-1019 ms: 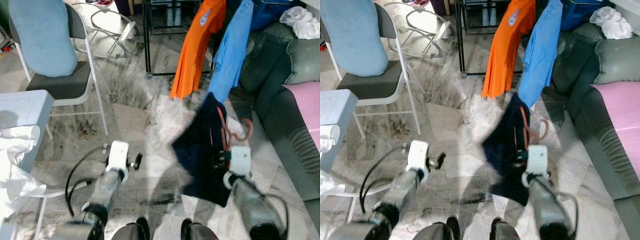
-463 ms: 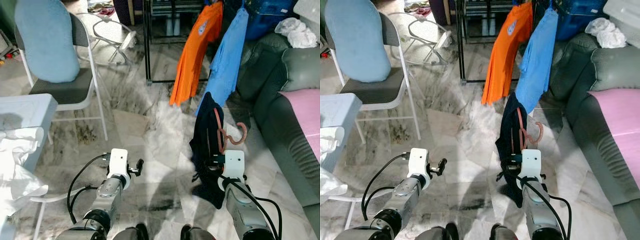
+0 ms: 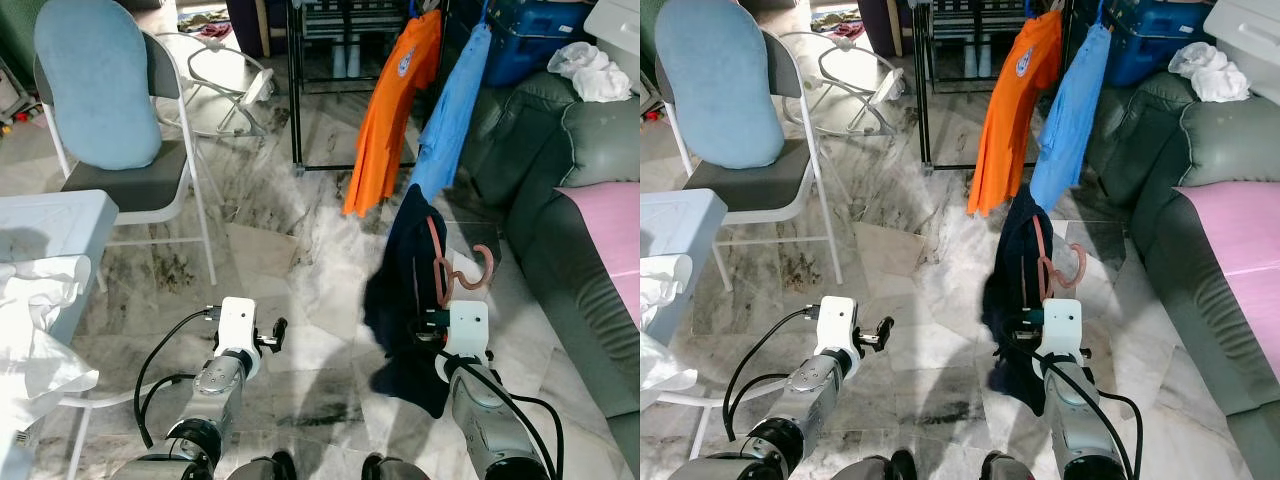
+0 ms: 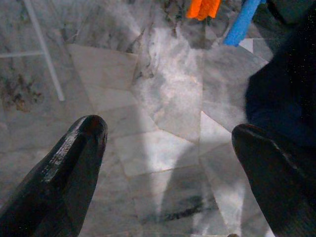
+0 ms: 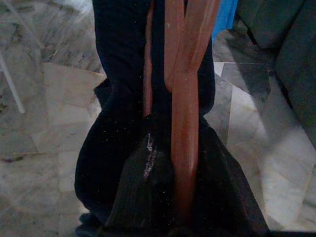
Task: Hang hanger
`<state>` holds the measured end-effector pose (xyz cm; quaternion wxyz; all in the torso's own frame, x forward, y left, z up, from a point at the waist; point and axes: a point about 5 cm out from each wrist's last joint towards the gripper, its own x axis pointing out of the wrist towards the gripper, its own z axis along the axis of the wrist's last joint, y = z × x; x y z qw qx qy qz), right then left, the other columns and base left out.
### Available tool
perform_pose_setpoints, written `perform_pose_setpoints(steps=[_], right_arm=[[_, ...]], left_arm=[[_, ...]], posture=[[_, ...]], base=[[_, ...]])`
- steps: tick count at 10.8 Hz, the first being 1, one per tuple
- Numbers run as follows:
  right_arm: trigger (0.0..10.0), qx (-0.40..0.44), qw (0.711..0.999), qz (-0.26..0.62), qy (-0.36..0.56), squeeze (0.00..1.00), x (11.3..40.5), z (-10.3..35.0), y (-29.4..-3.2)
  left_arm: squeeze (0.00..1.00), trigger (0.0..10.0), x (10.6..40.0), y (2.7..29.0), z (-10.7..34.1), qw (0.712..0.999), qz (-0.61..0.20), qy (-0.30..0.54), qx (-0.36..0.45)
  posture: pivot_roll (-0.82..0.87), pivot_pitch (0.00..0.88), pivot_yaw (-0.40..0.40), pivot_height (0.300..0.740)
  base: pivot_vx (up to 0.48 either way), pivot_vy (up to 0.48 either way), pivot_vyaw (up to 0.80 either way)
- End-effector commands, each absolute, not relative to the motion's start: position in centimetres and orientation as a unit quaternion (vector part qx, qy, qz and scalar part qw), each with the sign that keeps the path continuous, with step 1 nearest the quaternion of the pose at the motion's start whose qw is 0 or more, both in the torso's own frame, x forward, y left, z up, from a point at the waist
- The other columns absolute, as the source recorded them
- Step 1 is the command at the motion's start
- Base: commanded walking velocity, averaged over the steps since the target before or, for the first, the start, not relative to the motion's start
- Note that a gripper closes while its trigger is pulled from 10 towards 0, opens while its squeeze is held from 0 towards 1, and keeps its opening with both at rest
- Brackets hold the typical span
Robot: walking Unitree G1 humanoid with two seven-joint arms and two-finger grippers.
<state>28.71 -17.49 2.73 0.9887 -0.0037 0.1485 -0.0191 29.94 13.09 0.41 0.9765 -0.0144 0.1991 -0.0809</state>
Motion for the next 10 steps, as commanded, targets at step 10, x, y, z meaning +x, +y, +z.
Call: perform_pose_setpoints(steps=[10], right_arm=[[10.0, -0.009, 0.993, 0.006, 0.116, 0.0, 29.2, 3.4, -16.5]], left_arm=[[0.0, 10.0, 30.9, 9.1, 2.3, 0.973, -0.151, 0.151, -0.086]], posture=[[-0.22, 0.033, 0.041, 0.74]], base=[[0.32, 0.0, 0.0]])
